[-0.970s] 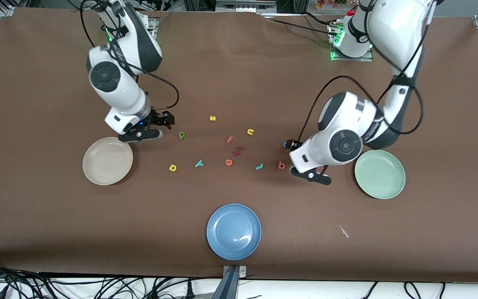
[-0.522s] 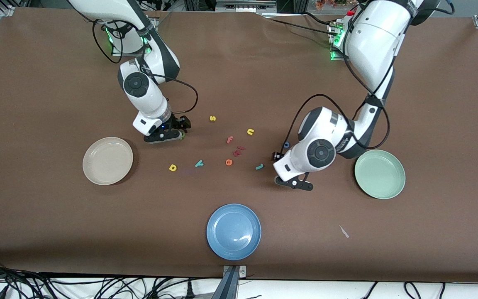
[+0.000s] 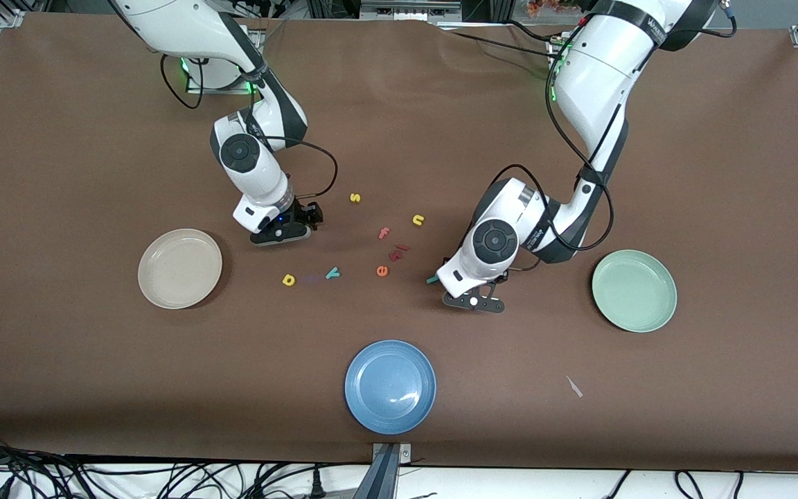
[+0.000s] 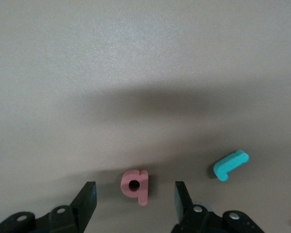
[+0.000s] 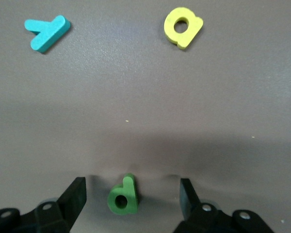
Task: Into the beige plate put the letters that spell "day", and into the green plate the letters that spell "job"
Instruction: 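Close the right gripper on the green d while the left gripper grasps the pink q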
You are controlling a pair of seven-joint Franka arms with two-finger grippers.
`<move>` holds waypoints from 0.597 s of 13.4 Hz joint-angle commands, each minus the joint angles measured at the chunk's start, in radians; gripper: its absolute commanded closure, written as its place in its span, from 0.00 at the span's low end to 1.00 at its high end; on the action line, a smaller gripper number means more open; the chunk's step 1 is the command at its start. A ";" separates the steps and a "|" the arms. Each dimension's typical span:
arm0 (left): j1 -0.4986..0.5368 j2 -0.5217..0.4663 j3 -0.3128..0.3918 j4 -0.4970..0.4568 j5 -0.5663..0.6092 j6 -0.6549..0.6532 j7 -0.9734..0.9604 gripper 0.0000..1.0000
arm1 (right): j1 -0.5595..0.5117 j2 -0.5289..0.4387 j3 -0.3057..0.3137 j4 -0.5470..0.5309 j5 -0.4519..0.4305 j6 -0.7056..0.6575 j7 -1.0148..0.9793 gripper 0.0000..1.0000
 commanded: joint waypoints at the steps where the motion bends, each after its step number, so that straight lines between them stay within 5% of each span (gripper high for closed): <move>1: -0.001 -0.004 0.004 -0.056 0.031 0.069 -0.017 0.27 | 0.011 0.008 0.003 0.008 0.008 0.016 0.035 0.31; 3: -0.003 -0.004 0.004 -0.058 0.031 0.071 -0.018 0.39 | 0.036 0.009 0.003 0.011 0.010 0.016 0.073 0.46; 6: -0.001 -0.005 0.003 -0.058 0.027 0.065 -0.030 0.86 | 0.039 0.009 0.003 0.011 0.010 0.013 0.089 0.51; 8: 0.006 -0.013 0.003 -0.058 0.027 0.054 -0.029 1.00 | 0.039 0.012 0.002 0.010 0.008 0.013 0.079 0.55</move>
